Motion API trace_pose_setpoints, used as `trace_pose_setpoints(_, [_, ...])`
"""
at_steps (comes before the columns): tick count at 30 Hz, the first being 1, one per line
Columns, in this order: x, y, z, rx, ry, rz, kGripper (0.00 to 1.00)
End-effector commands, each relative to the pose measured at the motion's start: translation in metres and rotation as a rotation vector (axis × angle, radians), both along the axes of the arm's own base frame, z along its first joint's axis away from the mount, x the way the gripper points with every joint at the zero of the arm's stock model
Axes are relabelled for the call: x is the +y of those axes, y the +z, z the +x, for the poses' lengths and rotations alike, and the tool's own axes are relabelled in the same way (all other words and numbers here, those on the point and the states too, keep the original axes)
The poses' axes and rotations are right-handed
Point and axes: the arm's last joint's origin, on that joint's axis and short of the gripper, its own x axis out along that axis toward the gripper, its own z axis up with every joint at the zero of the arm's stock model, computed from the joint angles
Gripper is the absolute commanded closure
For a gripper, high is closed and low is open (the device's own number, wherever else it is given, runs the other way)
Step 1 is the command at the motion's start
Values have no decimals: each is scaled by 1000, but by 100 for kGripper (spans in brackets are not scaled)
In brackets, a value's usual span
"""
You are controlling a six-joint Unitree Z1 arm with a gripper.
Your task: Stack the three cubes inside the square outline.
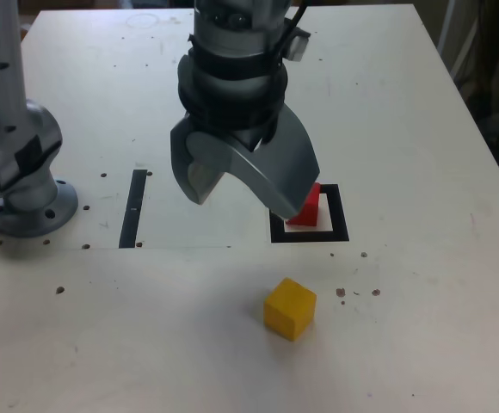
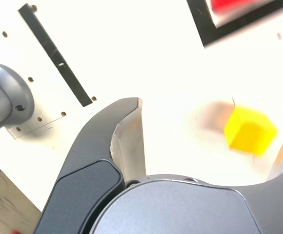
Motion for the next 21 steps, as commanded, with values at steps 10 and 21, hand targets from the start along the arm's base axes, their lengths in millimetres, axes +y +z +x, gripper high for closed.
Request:
trace_pose_setpoints(10, [-57, -16, 26, 24, -168, -9, 3])
trace_pose_setpoints(21, [-70, -52, 43, 67, -168, -6, 6])
